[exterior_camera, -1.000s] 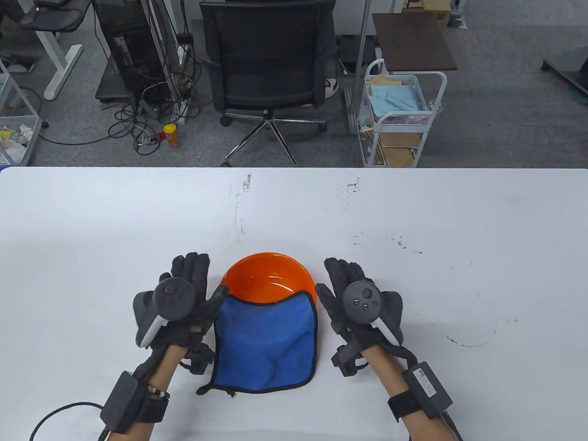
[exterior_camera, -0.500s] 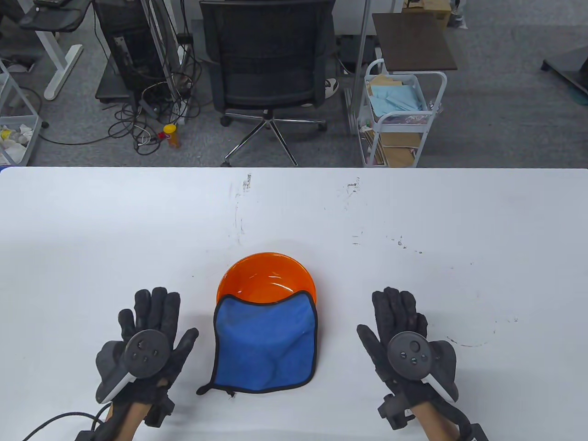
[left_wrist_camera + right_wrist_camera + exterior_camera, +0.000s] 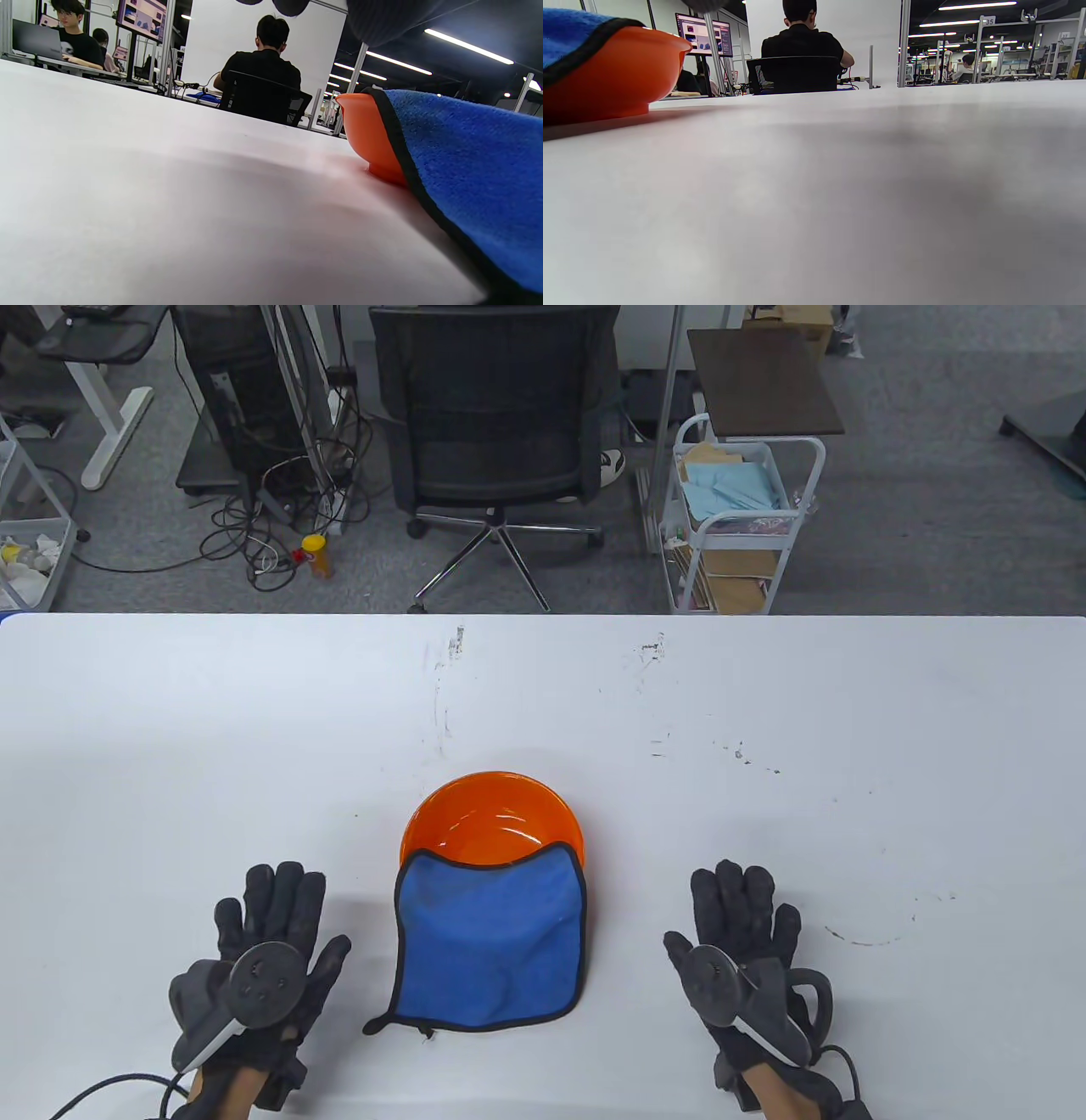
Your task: Drape hand towel over bowl rim
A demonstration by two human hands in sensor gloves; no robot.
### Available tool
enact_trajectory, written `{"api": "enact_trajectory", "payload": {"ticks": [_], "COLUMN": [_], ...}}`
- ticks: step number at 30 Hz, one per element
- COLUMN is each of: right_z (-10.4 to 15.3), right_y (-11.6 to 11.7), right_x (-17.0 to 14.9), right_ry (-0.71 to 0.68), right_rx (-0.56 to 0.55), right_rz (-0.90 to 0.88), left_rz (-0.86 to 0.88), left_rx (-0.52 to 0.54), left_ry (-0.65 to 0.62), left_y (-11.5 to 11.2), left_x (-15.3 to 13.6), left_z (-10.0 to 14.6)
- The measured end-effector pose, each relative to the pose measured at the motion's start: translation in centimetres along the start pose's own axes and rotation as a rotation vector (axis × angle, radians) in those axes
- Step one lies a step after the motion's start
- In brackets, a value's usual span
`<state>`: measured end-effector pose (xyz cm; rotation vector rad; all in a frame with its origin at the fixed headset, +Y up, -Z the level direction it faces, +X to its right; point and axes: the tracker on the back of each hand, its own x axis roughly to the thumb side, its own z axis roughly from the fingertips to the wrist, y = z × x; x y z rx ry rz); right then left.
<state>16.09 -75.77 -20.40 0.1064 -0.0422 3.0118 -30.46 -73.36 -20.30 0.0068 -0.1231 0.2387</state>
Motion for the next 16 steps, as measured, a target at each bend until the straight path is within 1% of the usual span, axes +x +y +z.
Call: {"api": "enact_trajectory", "payload": {"ticks": [6,16], "right_z": [0.02,0.51], "right_y": [-0.16,-0.52], "right_x": [-0.42,-0.37], "right_ry": [0.003,-0.018], "right_rx": [-0.007,-0.021], "right_rz": [-0.036,-0.051], "left_rz": [-0.021,-0.028], "left_rx": [-0.043,-0.052], "left_ry": [0.009,0.000], "left_y": [-0.68,-1.07], "left_x": [0.05,0.46], "left_z": [-0.39,-0.28]}}
